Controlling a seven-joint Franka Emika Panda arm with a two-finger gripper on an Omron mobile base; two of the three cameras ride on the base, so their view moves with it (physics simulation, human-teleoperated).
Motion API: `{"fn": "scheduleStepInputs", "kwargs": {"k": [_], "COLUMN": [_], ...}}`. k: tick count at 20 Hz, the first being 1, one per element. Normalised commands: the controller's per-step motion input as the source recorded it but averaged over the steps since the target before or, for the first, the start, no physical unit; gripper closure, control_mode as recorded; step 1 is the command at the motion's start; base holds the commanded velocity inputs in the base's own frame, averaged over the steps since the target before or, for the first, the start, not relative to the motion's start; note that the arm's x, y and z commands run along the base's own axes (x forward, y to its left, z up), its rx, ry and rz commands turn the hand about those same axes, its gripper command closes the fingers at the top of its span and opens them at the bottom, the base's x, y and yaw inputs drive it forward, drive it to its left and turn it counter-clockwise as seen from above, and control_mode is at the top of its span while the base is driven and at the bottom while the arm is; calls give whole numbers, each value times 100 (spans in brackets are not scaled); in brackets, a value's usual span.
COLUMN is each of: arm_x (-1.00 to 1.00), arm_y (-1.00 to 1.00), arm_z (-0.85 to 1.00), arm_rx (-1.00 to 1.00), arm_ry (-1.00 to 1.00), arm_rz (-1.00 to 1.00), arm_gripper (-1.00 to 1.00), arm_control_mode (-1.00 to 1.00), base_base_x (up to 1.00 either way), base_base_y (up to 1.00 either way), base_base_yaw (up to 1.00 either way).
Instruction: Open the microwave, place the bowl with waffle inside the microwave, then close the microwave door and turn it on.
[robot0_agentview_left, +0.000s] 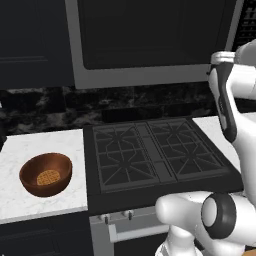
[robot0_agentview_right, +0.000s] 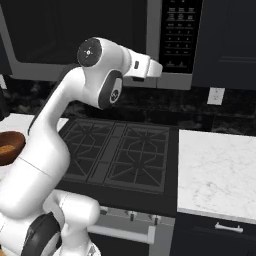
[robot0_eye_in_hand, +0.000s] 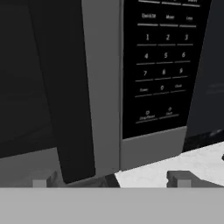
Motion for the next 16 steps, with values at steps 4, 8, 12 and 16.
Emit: {"fn": "scheduleStepInputs", "kwargs": {"k": [4,8,12,16], "arm_x": [39,22,0,0], "arm_y": [-5,-30,-43,-1], "arm_z": [13,39,47,37], "arm_rx": [3,23,37,19], "arm_ry": [3,1,0,2], "arm_rz": [0,3,1,10], "arm_gripper": [-100,-100,-100,-100], "arm_control_mode": [-100,-100,-100,-100], "base_base_x": [0,0,0,0], "base_base_y": [0,0,0,0], "base_base_yaw": [0,0,0,0]}}
